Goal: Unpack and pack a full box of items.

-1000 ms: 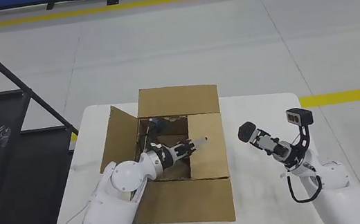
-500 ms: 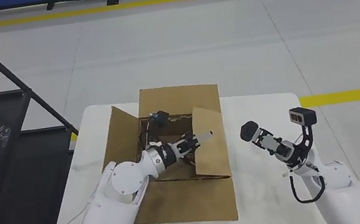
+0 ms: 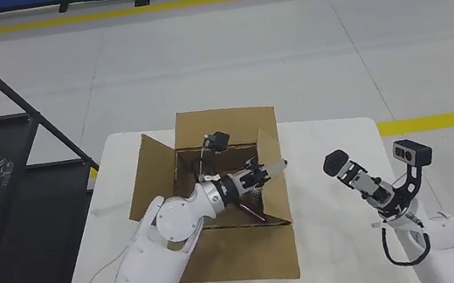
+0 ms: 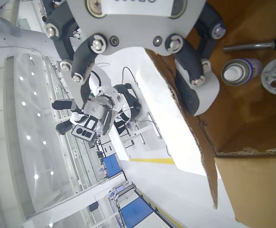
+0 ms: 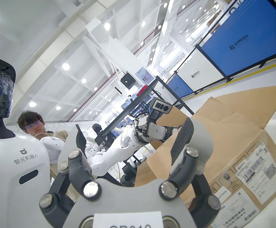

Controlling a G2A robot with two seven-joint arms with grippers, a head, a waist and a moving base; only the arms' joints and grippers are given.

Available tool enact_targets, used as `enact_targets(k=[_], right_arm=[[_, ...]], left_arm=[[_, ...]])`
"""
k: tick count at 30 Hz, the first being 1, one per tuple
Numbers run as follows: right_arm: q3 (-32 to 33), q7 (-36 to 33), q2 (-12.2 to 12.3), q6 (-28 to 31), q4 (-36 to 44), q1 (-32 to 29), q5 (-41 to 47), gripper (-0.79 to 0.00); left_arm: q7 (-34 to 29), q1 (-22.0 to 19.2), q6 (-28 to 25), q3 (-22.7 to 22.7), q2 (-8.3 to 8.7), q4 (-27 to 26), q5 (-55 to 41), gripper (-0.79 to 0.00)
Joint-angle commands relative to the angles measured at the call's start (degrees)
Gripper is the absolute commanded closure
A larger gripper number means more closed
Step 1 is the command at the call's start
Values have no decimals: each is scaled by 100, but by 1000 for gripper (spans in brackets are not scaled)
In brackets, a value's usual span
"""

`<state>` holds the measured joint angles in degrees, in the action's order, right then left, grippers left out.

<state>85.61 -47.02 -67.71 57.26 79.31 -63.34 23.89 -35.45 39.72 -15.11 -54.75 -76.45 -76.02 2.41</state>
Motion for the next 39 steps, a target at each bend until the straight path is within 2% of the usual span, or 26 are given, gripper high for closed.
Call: enact_targets(k=[1, 12, 25, 33, 39], right_arm=[[93, 58, 31, 58, 55, -103, 3, -785], [474, 74, 149, 74, 133, -515, 205, -785], [1050, 74, 251, 74, 111, -903, 330, -785], [1021, 74, 280, 74, -105, -794, 354, -785], [943, 237, 291, -83, -423, -566, 56, -785]], left_arm=[[49, -123, -51, 125, -54, 141, -42, -785], [491, -714, -179, 956, -442, 963, 89, -785], [812, -1200, -142, 1790, -1027, 2037, 22, -785], [846, -1403, -185, 1944, -1278, 2539, 31, -785], [857, -1436, -228, 1781, -1296, 2563, 115, -785]])
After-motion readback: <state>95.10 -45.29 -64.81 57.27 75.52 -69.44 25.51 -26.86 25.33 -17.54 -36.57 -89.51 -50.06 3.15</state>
